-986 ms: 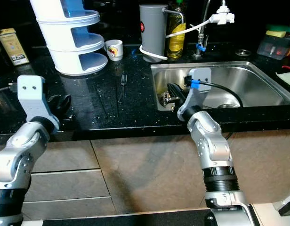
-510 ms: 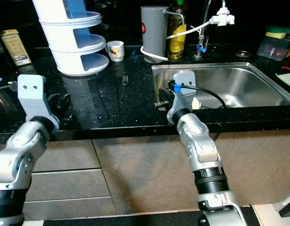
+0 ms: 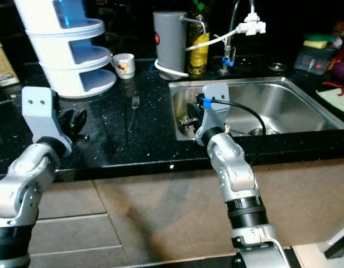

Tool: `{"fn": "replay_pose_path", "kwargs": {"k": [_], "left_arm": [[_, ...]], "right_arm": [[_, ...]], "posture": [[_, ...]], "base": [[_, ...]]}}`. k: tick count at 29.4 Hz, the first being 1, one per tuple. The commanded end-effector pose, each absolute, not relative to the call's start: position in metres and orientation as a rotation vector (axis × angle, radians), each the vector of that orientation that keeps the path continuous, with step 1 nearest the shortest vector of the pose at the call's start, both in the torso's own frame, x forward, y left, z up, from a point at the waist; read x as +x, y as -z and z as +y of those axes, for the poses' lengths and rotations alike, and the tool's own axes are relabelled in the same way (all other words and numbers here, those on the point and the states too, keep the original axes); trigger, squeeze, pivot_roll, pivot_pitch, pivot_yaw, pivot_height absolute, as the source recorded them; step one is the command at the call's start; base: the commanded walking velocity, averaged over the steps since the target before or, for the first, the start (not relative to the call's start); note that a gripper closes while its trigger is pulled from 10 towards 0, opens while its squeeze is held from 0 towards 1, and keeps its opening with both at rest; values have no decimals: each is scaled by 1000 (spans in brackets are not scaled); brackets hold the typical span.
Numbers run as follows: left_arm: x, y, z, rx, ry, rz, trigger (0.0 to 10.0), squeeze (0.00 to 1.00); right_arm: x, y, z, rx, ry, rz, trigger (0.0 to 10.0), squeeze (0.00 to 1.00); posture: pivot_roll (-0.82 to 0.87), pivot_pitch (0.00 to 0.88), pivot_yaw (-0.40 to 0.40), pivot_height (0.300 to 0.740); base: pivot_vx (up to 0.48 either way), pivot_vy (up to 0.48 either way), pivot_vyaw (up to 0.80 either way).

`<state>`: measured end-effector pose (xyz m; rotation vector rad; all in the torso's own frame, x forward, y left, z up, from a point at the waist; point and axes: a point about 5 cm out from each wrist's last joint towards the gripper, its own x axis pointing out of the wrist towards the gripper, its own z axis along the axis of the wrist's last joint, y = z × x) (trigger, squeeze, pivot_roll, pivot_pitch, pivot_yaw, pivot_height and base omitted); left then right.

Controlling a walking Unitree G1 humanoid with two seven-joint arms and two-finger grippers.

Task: Kitchen organization

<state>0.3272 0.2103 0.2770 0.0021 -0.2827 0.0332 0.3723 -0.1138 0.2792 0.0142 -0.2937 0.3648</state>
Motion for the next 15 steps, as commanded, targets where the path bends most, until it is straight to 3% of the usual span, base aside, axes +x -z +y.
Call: {"fn": "replay_pose_path", "kwargs": {"k": [1, 15], "left_arm": [[327, -277, 210, 7, -31, -281, 10000, 0], [326, -282, 211, 0, -28, -298, 10000, 0]], "right_arm": [[371, -280, -112, 4, -371, -303, 10000, 0], [371, -281, -113, 3, -363, -306, 10000, 0]], "posture": [[39, 121, -11, 740], [37, 133, -10, 740]], "base": [[450, 0, 0], [441, 0, 0]]}}
